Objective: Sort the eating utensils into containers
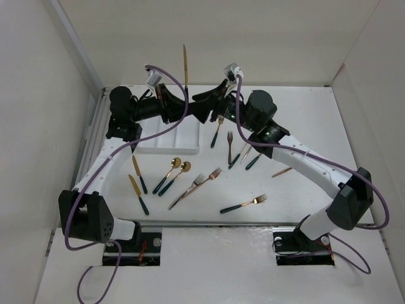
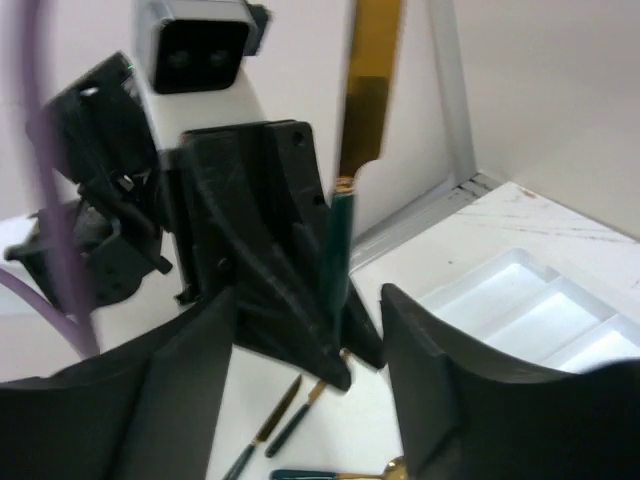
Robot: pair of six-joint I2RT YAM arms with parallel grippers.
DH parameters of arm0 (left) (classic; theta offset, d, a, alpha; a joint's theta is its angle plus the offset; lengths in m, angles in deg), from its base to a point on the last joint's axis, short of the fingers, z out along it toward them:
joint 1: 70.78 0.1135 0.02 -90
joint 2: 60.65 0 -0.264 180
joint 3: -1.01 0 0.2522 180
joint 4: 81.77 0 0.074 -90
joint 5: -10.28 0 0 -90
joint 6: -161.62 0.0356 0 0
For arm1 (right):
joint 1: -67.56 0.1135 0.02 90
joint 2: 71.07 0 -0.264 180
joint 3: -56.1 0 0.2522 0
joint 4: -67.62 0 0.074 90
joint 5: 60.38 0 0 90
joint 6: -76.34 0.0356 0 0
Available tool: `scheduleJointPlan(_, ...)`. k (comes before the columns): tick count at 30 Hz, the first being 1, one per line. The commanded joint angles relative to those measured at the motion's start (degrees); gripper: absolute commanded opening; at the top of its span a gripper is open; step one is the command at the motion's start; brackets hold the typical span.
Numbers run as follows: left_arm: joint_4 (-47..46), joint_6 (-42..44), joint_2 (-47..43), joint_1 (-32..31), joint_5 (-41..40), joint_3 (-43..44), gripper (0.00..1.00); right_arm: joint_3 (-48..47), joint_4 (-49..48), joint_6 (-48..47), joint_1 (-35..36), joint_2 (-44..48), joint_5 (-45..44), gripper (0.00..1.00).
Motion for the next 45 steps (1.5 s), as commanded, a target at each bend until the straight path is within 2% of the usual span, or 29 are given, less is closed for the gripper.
scheduleJointPlan(1,17.7,12.0,-1.4,2.9,-8.6,0.6,0.00,0.0,-3.1,0.3,-0.5,-0.4,-0.6,0.69)
scheduleJointPlan(2,22.8,16.6,-1.4,2.9,-11.1,1.3,0.00,0.0,-3.1,1.1,-1.2,-0.9,-1.3,0.74)
scheduleJointPlan(3,27.2,20.9,-1.4,3.4,-17.6,1.8,0.00,0.0,-3.1,1.1,-1.7,-1.0,-1.8,0.81)
scheduleJointPlan(4,33.1,24.7,-1.4,3.4,-20.8,1.8,0.00,0.6,-3.1,1.7,-1.7,-1.0,-1.8,0.85)
scheduleJointPlan(5,35.3,30.5,-1.4,3.4,-24.0,1.8,0.00,0.6,-3.1,2.4,-2.4,-1.0,-2.6,0.87)
scheduleJointPlan(6,37.0,32.8,-1.4,4.7,-29.9,1.3,0.00,1.2,-3.1,2.4,-2.4,-1.0,-3.3,0.88)
scheduleJointPlan(9,41.0,37.8,0.6,6.6,-38.3,-0.4,0.00,3.3,-3.1,3.5,-4.8,-0.4,-3.8,0.88)
scheduleJointPlan(13,44.4,42.5,4.7,10.0,-42.7,-0.9,0.00,6.0,-3.1,4.0,-7.5,0.6,-4.4,0.88)
scheduleJointPlan(21,44.5,48.0,12.7,15.3,-49.3,-2.1,0.00,7.2,-2.5,4.0,-13.6,0.6,-1.7,0.88)
scheduleJointPlan(24,45.1,49.6,15.7,15.4,-51.3,-0.1,0.00,6.7,-1.5,4.0,-14.9,0.1,-1.2,0.87)
scheduleJointPlan(34,46.7,49.0,21.1,14.8,-50.6,0.8,0.00,6.7,0.2,4.6,-16.1,-0.4,-0.7,0.87)
scheduleJointPlan(39,48.1,48.4,24.6,14.8,-49.3,5.0,0.00,7.2,0.8,4.6,-16.1,0.1,-1.2,0.87)
scheduleJointPlan(42,46.5,47.8,24.6,14.8,-48.7,4.4,0.11,7.7,1.3,4.6,-16.1,0.6,-1.8,0.87)
scheduleJointPlan(45,46.5,46.7,24.1,14.8,-48.1,3.9,0.29,7.7,1.8,4.6,-16.1,1.2,-2.3,0.88)
